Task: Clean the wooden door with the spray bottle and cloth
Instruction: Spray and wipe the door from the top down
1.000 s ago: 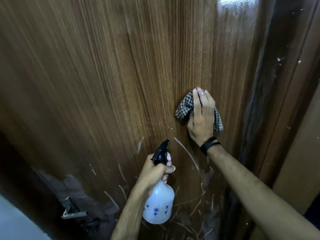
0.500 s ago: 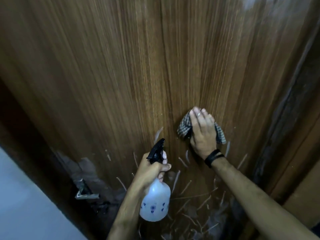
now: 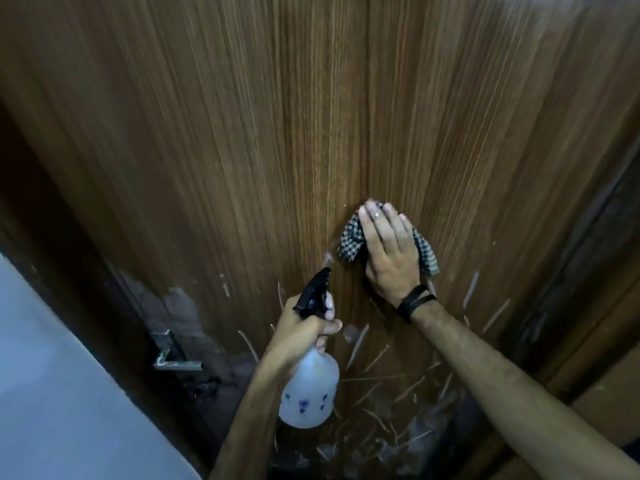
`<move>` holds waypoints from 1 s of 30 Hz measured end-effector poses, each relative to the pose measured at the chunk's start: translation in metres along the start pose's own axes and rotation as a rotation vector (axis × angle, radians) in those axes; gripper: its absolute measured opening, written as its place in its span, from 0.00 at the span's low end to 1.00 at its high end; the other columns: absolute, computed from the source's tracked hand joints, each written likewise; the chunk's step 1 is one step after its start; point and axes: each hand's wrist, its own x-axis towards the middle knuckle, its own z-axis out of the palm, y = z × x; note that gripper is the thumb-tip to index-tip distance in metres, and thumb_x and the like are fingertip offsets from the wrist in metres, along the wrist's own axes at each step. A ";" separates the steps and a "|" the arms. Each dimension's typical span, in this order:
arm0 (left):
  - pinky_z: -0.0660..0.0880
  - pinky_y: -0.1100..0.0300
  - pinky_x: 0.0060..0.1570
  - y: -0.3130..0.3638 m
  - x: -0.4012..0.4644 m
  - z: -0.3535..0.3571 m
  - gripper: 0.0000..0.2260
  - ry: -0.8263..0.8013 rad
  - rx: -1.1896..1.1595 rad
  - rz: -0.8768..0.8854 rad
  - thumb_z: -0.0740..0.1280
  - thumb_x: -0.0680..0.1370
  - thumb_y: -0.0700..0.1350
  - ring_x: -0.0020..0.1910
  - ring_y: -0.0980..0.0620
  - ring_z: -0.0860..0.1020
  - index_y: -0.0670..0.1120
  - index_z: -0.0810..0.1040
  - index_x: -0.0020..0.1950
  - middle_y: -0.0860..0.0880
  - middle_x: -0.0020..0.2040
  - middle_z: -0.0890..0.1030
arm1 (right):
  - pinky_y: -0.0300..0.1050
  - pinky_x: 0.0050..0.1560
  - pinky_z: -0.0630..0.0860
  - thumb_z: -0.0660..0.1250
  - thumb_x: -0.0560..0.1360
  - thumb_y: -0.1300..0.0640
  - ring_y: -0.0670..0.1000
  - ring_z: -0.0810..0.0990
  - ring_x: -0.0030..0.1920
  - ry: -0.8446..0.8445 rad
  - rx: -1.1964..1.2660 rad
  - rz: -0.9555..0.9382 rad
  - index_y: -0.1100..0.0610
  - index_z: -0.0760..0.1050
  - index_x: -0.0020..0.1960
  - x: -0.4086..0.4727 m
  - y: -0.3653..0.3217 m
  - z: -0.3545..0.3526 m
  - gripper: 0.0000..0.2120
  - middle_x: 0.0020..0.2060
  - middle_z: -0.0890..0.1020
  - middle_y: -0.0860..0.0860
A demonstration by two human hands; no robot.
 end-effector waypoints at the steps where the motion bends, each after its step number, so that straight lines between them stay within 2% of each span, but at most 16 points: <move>1: 0.65 0.56 0.31 -0.001 -0.001 0.000 0.13 -0.006 -0.007 0.000 0.64 0.74 0.26 0.25 0.55 0.68 0.43 0.74 0.46 0.43 0.41 0.71 | 0.53 0.79 0.52 0.64 0.73 0.71 0.57 0.60 0.76 0.031 0.014 0.052 0.59 0.56 0.80 0.011 0.001 -0.001 0.38 0.76 0.62 0.54; 4: 0.64 0.56 0.32 -0.004 -0.002 -0.003 0.13 0.008 -0.041 -0.008 0.64 0.74 0.25 0.25 0.56 0.69 0.43 0.73 0.47 0.44 0.41 0.72 | 0.54 0.79 0.55 0.66 0.73 0.72 0.57 0.62 0.76 0.159 0.045 0.151 0.60 0.60 0.78 0.055 -0.002 -0.002 0.35 0.75 0.64 0.54; 6: 0.65 0.57 0.31 -0.005 -0.001 -0.006 0.13 0.023 -0.061 -0.012 0.64 0.75 0.25 0.25 0.56 0.69 0.43 0.73 0.47 0.44 0.41 0.71 | 0.54 0.78 0.57 0.65 0.74 0.71 0.57 0.62 0.75 0.189 0.035 0.101 0.60 0.60 0.78 0.068 -0.006 -0.001 0.34 0.75 0.64 0.54; 9: 0.65 0.58 0.30 -0.009 0.001 -0.011 0.13 0.035 -0.102 -0.014 0.64 0.75 0.26 0.24 0.56 0.67 0.44 0.72 0.48 0.46 0.40 0.71 | 0.54 0.79 0.57 0.63 0.78 0.67 0.57 0.61 0.76 0.094 0.015 -0.111 0.60 0.58 0.79 0.045 -0.013 0.006 0.32 0.76 0.62 0.55; 12: 0.66 0.60 0.27 -0.011 0.000 -0.012 0.12 0.042 -0.099 -0.014 0.64 0.76 0.26 0.24 0.55 0.66 0.43 0.73 0.48 0.47 0.39 0.72 | 0.53 0.77 0.60 0.55 0.82 0.64 0.57 0.63 0.76 -0.044 -0.062 -0.376 0.59 0.57 0.80 -0.008 -0.021 0.017 0.27 0.76 0.63 0.55; 14: 0.66 0.60 0.27 -0.011 -0.003 -0.014 0.12 0.043 -0.084 -0.010 0.64 0.76 0.26 0.24 0.55 0.66 0.42 0.73 0.48 0.45 0.39 0.72 | 0.51 0.76 0.62 0.53 0.83 0.62 0.56 0.63 0.76 -0.107 -0.110 -0.453 0.59 0.56 0.81 -0.039 -0.022 0.020 0.27 0.77 0.63 0.54; 17: 0.66 0.60 0.28 -0.010 -0.007 -0.019 0.11 0.067 -0.053 -0.004 0.65 0.76 0.26 0.24 0.54 0.66 0.42 0.74 0.48 0.41 0.42 0.72 | 0.51 0.77 0.59 0.55 0.81 0.63 0.55 0.63 0.75 -0.108 -0.129 -0.400 0.59 0.54 0.81 -0.047 -0.016 0.016 0.30 0.76 0.63 0.54; 20: 0.66 0.60 0.27 -0.011 -0.011 -0.025 0.12 0.078 -0.075 0.008 0.64 0.76 0.25 0.24 0.54 0.67 0.43 0.75 0.48 0.42 0.43 0.73 | 0.53 0.80 0.51 0.61 0.75 0.67 0.57 0.60 0.76 -0.052 -0.037 -0.166 0.58 0.51 0.81 -0.014 -0.015 0.012 0.38 0.75 0.62 0.55; 22: 0.66 0.61 0.26 -0.012 -0.012 -0.027 0.13 0.092 -0.095 0.006 0.63 0.76 0.24 0.23 0.55 0.69 0.42 0.75 0.49 0.42 0.42 0.73 | 0.54 0.79 0.55 0.62 0.75 0.69 0.57 0.61 0.76 0.063 0.012 -0.022 0.58 0.54 0.81 0.019 -0.021 0.014 0.37 0.75 0.63 0.55; 24: 0.67 0.62 0.26 -0.014 -0.013 -0.031 0.13 0.104 -0.118 0.007 0.64 0.75 0.24 0.24 0.56 0.69 0.42 0.75 0.49 0.44 0.41 0.75 | 0.54 0.78 0.58 0.63 0.76 0.69 0.57 0.63 0.75 0.126 0.031 -0.022 0.59 0.58 0.80 0.040 -0.032 0.017 0.34 0.75 0.64 0.54; 26: 0.67 0.60 0.27 -0.016 -0.016 -0.034 0.11 0.110 -0.129 0.007 0.66 0.73 0.27 0.24 0.55 0.68 0.42 0.75 0.48 0.45 0.40 0.75 | 0.54 0.78 0.58 0.62 0.77 0.67 0.57 0.63 0.75 0.109 0.018 -0.127 0.60 0.58 0.80 0.044 -0.043 0.020 0.33 0.76 0.63 0.55; 28: 0.68 0.60 0.27 -0.018 -0.018 -0.038 0.09 0.121 -0.123 0.007 0.68 0.71 0.31 0.24 0.54 0.68 0.42 0.75 0.47 0.45 0.38 0.74 | 0.53 0.78 0.59 0.57 0.80 0.66 0.57 0.62 0.76 0.040 -0.009 -0.287 0.60 0.57 0.80 0.029 -0.054 0.026 0.28 0.76 0.63 0.55; 30: 0.68 0.60 0.27 -0.020 -0.020 -0.041 0.09 0.151 -0.095 0.006 0.67 0.74 0.28 0.24 0.54 0.68 0.42 0.75 0.46 0.45 0.36 0.73 | 0.52 0.77 0.62 0.52 0.83 0.64 0.57 0.63 0.76 -0.049 -0.040 -0.450 0.59 0.58 0.80 0.001 -0.063 0.032 0.25 0.77 0.63 0.55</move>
